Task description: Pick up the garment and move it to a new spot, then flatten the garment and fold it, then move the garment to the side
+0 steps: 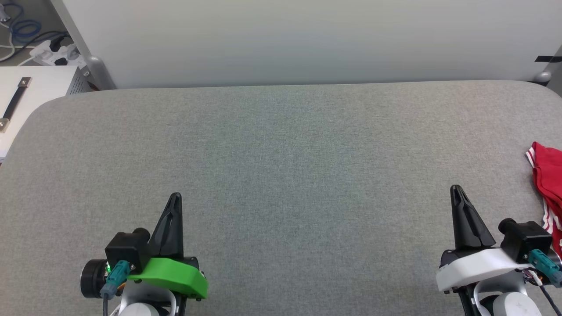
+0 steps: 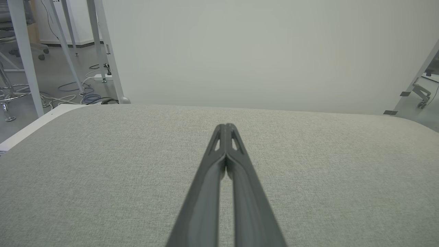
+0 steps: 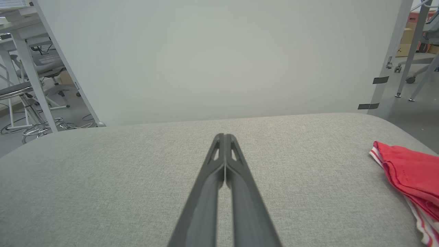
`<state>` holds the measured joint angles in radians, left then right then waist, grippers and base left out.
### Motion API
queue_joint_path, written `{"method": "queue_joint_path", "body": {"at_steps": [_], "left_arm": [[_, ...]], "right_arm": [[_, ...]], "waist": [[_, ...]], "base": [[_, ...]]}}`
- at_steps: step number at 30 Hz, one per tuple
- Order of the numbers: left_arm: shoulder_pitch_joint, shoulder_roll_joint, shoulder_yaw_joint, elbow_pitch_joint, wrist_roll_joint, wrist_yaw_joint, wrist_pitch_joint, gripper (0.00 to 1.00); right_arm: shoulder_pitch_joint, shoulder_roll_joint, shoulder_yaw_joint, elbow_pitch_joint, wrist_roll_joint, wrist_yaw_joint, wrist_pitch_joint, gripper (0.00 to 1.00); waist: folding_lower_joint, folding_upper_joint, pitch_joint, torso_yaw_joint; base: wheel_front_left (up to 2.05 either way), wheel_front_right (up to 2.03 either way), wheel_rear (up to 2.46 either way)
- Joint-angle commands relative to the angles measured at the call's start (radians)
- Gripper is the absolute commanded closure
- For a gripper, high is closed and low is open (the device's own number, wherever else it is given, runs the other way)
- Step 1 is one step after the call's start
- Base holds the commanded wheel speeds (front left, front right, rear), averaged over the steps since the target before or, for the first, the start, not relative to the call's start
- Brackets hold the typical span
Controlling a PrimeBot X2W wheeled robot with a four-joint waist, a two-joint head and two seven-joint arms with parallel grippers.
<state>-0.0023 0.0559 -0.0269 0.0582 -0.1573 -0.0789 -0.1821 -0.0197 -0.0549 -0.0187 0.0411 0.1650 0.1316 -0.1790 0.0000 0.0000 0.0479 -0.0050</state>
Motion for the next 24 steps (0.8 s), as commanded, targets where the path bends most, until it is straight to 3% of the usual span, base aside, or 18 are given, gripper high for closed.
{"method": "queue_joint_path", "body": {"at_steps": [1, 24], "left_arm": [[0.001, -0.002, 0.003, -0.004, 0.012, 0.008, 0.007, 1.0], [0.001, -0.003, 0.009, -0.018, 0.05, 0.027, 0.054, 1.0]], "right_arm": [[0.006, 0.001, 0.003, -0.008, -0.011, 0.0, 0.007, 1.0], [0.01, 0.002, 0.007, -0.017, -0.052, 0.0, 0.052, 1.0]], "waist": [[0.0, 0.0, -0.001, 0.0], [0.0, 0.0, -0.013, 0.001]], "base": [[0.0, 0.0, 0.0], [0.0, 0.0, 0.0]]}}
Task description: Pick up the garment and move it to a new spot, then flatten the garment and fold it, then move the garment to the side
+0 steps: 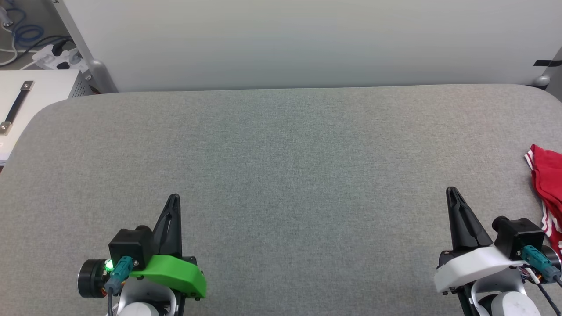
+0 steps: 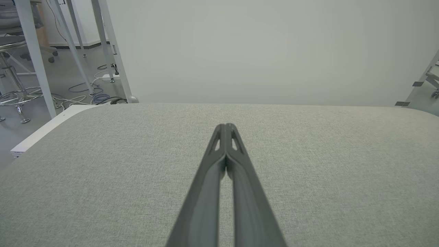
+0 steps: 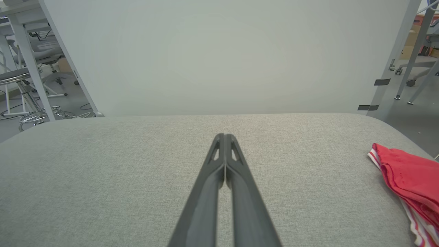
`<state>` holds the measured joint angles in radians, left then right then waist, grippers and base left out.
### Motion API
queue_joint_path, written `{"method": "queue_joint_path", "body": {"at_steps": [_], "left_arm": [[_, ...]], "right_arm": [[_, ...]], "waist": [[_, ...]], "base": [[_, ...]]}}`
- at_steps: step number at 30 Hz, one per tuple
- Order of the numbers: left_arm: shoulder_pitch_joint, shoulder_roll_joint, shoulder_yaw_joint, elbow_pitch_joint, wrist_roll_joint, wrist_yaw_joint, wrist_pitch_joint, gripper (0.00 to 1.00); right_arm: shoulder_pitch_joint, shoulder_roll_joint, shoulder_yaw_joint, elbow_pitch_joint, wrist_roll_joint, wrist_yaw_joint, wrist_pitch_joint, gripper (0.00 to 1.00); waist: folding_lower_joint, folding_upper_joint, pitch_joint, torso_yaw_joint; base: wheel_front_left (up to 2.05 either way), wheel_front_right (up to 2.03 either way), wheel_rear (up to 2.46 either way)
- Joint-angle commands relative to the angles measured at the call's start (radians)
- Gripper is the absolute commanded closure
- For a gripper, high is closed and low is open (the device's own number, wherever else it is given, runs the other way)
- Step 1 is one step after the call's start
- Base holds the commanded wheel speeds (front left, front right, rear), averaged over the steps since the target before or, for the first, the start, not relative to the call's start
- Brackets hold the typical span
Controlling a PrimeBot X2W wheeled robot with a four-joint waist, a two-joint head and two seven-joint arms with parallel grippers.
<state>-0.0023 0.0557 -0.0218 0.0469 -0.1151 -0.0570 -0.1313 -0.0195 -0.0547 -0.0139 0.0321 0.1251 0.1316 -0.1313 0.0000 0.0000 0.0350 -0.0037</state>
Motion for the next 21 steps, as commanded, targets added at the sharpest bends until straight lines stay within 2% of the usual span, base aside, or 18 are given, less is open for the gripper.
{"method": "queue_joint_path", "body": {"at_steps": [1, 21], "left_arm": [[0.001, -0.003, 0.004, -0.007, 0.01, 0.006, 0.005, 1.0], [0.002, -0.004, 0.01, -0.02, 0.043, 0.022, 0.045, 1.0]], "right_arm": [[0.01, 0.002, 0.003, -0.008, -0.014, 0.0, 0.006, 1.0], [0.013, 0.003, 0.006, -0.016, -0.049, -0.001, 0.046, 1.0]], "waist": [[0.0, 0.0, -0.001, 0.0], [0.0, 0.0, -0.012, 0.001]], "base": [[0.0, 0.0, 0.0], [0.0, 0.0, 0.0]]}}
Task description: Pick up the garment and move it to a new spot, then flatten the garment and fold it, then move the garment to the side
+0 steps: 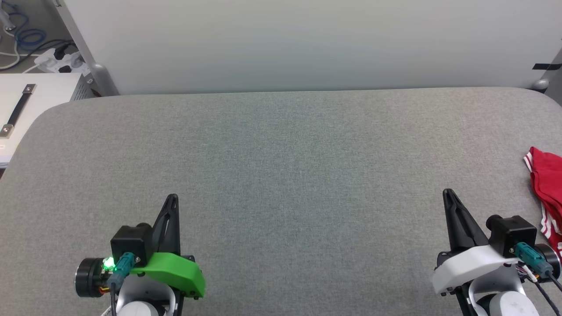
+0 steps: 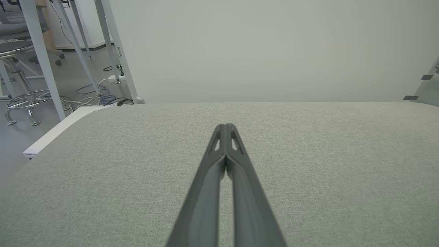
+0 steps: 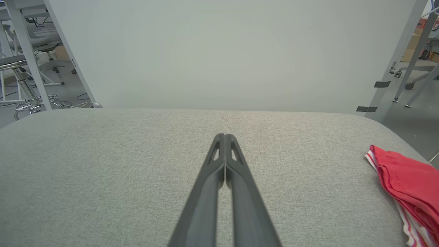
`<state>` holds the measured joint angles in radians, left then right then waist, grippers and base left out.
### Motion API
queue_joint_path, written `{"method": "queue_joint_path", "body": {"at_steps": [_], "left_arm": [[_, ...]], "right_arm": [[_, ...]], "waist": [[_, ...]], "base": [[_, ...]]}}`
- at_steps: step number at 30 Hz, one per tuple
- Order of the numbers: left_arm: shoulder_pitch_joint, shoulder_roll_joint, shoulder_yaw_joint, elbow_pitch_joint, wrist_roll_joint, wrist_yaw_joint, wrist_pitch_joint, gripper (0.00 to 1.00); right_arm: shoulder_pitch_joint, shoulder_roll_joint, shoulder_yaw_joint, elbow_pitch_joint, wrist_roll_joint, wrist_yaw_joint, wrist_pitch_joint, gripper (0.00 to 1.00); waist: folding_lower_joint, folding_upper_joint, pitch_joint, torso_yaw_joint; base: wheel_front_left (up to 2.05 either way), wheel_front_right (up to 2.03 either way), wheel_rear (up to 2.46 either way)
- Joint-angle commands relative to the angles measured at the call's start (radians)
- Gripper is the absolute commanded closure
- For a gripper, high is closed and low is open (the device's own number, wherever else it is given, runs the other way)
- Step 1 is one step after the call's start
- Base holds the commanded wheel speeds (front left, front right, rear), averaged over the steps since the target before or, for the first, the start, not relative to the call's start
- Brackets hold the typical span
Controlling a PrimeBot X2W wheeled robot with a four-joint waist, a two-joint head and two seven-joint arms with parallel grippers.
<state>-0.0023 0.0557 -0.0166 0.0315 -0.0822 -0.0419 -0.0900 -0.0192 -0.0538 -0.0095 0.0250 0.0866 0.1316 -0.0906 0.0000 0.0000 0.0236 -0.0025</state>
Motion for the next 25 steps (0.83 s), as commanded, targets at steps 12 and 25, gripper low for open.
{"method": "queue_joint_path", "body": {"at_steps": [12, 25], "left_arm": [[0.002, -0.004, 0.008, -0.012, 0.03, 0.017, 0.028, 1.0], [0.002, -0.005, 0.012, -0.022, 0.055, 0.029, 0.058, 1.0]], "right_arm": [[0.014, 0.002, 0.004, -0.013, -0.032, -0.001, 0.029, 1.0], [0.017, 0.003, 0.007, -0.019, -0.058, -0.001, 0.059, 1.0]], "waist": [[0.0, 0.0, -0.007, 0.001], [0.0, 0.0, -0.015, 0.002]], "base": [[0.0, 0.0, 0.0], [0.0, 0.0, 0.0]]}}
